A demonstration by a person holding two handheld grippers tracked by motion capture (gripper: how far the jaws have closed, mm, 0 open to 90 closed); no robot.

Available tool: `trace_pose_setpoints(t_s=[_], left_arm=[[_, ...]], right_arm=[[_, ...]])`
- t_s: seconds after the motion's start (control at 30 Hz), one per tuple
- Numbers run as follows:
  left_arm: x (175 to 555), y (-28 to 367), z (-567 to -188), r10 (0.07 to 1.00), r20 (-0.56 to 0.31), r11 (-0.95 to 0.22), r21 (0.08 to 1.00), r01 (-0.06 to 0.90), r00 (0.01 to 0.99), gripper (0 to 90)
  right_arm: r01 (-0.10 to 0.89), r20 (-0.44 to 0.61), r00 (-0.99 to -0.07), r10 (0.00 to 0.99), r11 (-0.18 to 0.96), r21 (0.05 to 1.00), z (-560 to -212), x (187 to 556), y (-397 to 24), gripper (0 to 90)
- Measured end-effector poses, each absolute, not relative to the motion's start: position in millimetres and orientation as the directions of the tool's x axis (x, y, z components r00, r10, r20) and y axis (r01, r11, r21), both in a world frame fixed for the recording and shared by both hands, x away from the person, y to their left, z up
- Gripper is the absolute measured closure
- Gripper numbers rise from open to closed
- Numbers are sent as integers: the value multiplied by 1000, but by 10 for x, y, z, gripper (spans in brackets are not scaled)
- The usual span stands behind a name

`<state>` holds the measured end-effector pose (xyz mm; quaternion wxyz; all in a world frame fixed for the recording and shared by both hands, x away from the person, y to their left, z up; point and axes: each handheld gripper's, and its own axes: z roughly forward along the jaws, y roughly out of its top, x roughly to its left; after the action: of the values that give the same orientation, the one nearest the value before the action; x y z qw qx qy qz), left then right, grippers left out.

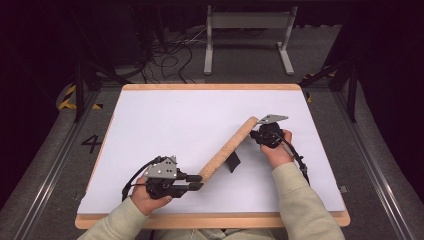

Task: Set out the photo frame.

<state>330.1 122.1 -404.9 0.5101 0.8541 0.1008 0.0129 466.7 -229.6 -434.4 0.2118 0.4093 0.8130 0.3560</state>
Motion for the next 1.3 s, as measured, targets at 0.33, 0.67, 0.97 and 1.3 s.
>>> trace_pose_setpoints(t_s=[0.33, 0.67, 0.97, 1.3], left_arm=[[3296, 1252, -4038, 190, -79, -457, 875, 159, 979, 732], [3337, 1460, -4003, 296, -82, -438, 874, 211, 952, 784], [3470, 1452, -4202, 437, -79, -534, 779, 329, 896, 849], [3500, 1292, -4349, 421, -55, -620, 711, 332, 905, 866]], right_arm=[[507, -78, -585, 808, 438, 742, -4351, 4681, -2229, 880], [509, -54, -577, 815, 410, 757, -4136, 4354, -2442, 862], [490, -39, -577, 816, 384, 782, -4020, 4132, -2558, 866], [488, -34, -577, 816, 378, 787, -3875, 3967, -2632, 868]])
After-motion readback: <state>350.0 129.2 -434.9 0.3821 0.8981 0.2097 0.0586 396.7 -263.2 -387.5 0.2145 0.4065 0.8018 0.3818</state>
